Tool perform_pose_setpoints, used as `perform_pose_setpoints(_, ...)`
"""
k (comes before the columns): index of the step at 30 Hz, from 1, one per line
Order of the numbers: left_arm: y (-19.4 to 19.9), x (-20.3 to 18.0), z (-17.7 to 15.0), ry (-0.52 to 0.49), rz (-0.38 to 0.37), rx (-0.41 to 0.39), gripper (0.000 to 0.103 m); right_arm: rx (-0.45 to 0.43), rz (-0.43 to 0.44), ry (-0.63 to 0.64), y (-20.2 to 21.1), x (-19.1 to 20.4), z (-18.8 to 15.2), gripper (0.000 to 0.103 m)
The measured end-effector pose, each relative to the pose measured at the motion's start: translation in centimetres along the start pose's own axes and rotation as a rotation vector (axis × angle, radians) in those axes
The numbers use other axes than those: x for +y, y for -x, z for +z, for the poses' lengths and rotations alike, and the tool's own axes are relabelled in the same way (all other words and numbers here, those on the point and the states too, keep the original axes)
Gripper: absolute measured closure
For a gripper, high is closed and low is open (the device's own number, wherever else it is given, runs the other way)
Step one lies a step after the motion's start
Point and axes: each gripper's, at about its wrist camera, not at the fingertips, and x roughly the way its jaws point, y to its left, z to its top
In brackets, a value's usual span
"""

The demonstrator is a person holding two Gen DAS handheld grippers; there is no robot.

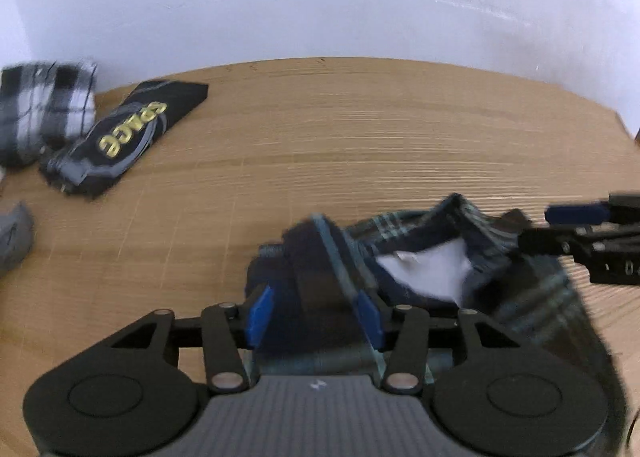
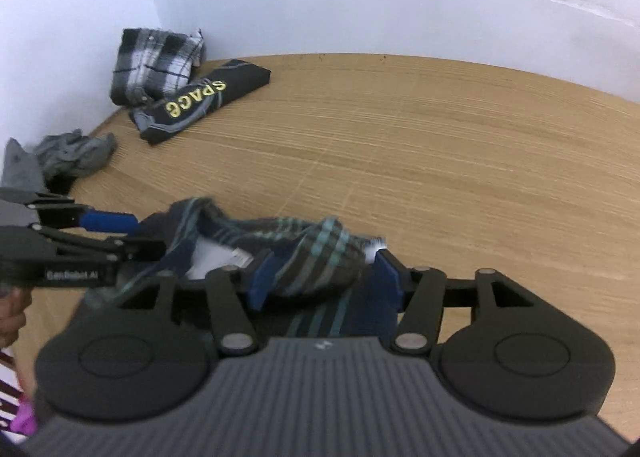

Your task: Fold clothes

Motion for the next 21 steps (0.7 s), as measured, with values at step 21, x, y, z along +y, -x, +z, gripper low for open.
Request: perform_pose_setpoints(21, 3.6, 0.1, -9.8, 0.065, -0.121, 0.186, 0.034, 0.18, 0.039, -0.422, 5.8, -4.1, -11.7, 0.041)
